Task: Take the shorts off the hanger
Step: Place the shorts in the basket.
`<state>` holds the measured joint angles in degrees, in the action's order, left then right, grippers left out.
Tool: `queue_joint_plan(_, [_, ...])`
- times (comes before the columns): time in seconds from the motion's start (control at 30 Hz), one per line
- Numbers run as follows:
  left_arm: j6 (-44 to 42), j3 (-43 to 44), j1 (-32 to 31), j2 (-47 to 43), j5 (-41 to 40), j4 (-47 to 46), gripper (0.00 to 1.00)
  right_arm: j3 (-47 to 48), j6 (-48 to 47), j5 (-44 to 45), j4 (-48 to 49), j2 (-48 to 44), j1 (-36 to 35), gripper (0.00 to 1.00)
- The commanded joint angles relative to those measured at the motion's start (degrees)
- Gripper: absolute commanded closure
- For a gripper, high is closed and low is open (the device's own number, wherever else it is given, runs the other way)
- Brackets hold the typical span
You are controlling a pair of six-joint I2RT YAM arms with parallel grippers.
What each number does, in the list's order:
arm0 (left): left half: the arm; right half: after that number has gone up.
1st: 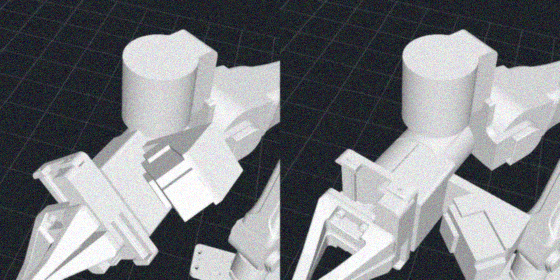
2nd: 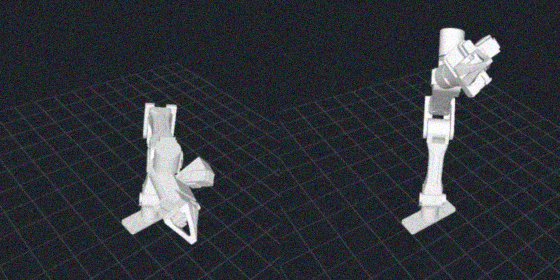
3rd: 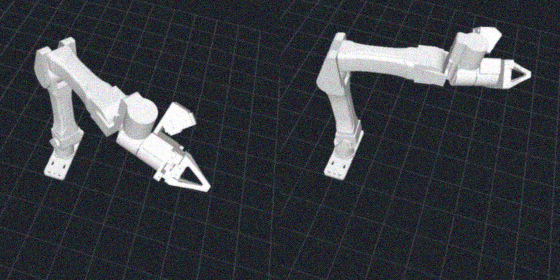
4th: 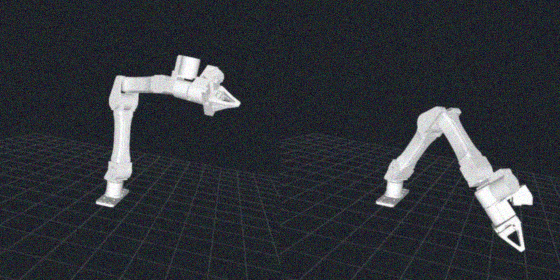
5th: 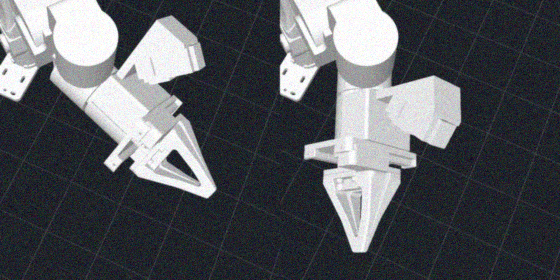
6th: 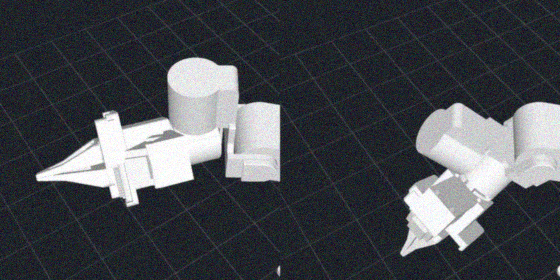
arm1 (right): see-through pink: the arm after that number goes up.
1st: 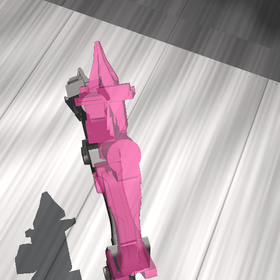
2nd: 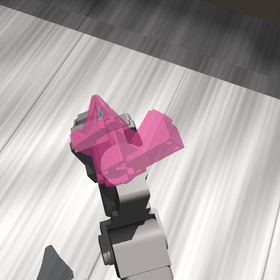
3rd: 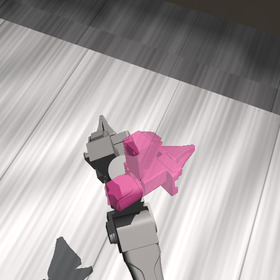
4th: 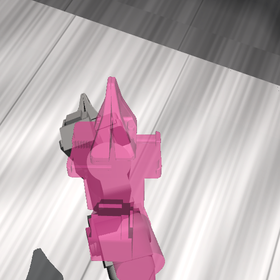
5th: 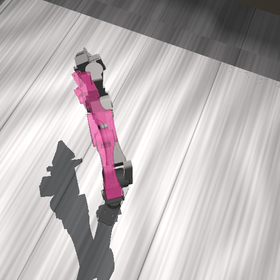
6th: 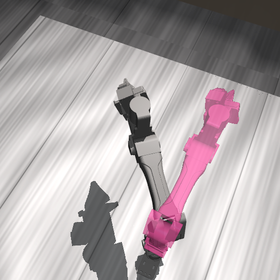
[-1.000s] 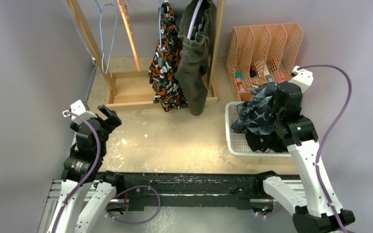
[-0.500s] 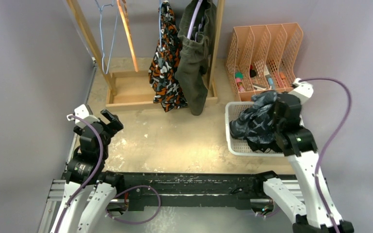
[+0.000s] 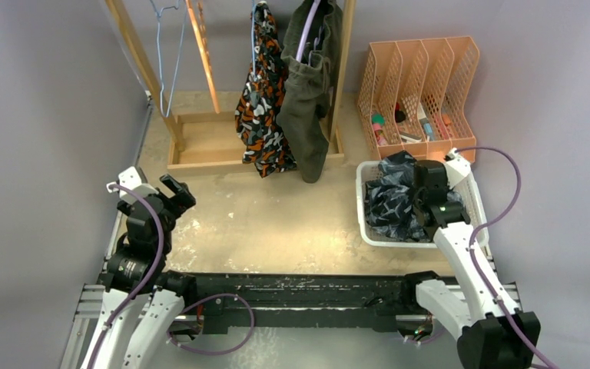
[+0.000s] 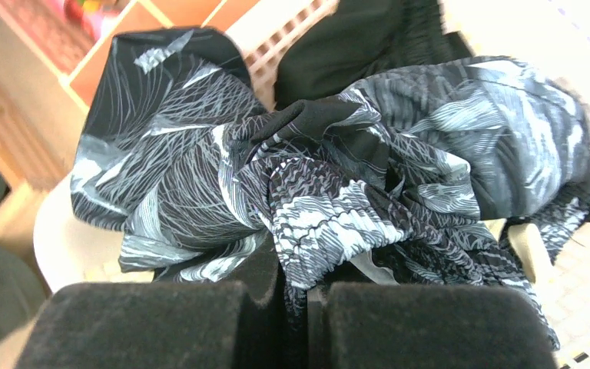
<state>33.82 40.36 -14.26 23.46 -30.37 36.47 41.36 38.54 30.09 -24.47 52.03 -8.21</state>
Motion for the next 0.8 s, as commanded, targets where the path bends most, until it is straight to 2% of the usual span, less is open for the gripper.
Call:
queue_joint_plan(0.0, [-0.22,-0.11,0.29,-0.09,0.56,-2.95,0.15,0.48,6.67,11.43,0.00,-1.42,2.44,1.00])
queue_joint_plan(0.2, [-0.25,-0.28,0.29,-0.15,1.01,-3.24,0.16,2.40,11.31,19.95,-4.14,-10.53,2.60,1.00])
queue_joint_plan(0.33, [-0.26,-0.29,0.29,-0.04,1.15,-3.27,0.16,3.82,9.10,23.69,-4.35,-13.83,2.55,1.00])
queue_joint_plan(0.43, [-0.43,-0.36,0.29,0.16,1.56,-3.52,0.16,3.36,8.10,21.82,-3.67,-12.04,2.58,0.97])
queue_joint_plan(0.6, [-0.69,-0.33,0.29,0.88,1.87,-3.63,0.16,0.39,20.99,17.67,-6.66,-5.60,2.58,0.95])
queue_joint_plan(0.77, [-0.78,-0.31,0.29,0.68,2.05,-3.60,0.16,-3.60,28.06,13.59,-5.64,0.65,4.88,0.94])
